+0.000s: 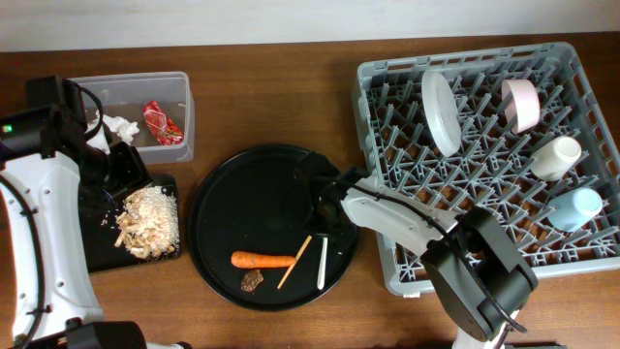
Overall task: Sort waste into correct bins and load items into the dishwasher rack
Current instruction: 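Reach the right gripper to the round tray and grasp the white fork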
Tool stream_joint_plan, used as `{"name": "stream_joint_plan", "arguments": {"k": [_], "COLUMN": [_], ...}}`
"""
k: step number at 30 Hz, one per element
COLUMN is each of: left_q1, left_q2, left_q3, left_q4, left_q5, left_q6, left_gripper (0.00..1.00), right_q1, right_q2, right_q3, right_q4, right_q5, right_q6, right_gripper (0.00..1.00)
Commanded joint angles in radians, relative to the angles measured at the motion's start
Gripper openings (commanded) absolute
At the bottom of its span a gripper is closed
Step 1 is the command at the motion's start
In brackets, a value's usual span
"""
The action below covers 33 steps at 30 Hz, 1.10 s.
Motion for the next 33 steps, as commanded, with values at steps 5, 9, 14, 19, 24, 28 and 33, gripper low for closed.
{"name": "stream_joint_plan", "arguments": {"k": [5,9,14,19,24,28,33], "left_q1": [0.0,0.0,0.0,0.0,0.0,0.0,0.0], "left_q2": [-0.014,-0.014,-0.014,-0.014,-0.014,-0.014,-0.014], "left_q3": [0.012,0.012,0.012,0.012,0.012,0.012,0.012], "left_q4": [-0.006,-0.006,-0.006,-0.008,-0.009,-0.01,-0.01], "left_q5": [-0.022,-0.022,-0.022,-0.022,-0.022,-0.022,-0.022], "left_q6": [0.002,0.002,0.002,0.002,0.002,0.002,0.002], "left_gripper": [0.63,0.63,0.63,0.63,0.63,0.63,0.63], "right_q1": [0.005,0.005,0.005,0.006,0.006,0.006,0.006], "right_q2": [-0.006,-0.006,0.01,0.019,0.021,0.021,0.021], "right_q3": [0.071,0.07,0.044,0.04,0.015,0.015,0.015], "right_q4": [-0.056,-0.059,-0.052,-0.025,-0.016,-0.01,-0.01], "right_q5": [0.052,0.052,0.051,0.051,0.053,0.059,0.059], "right_q6": [-0.047,-0.047,-0.047,-0.047,-0.046,-0.047,-0.047], "right_gripper": [0.13,0.17,0.17,0.17,0.16,0.12,0.04]}}
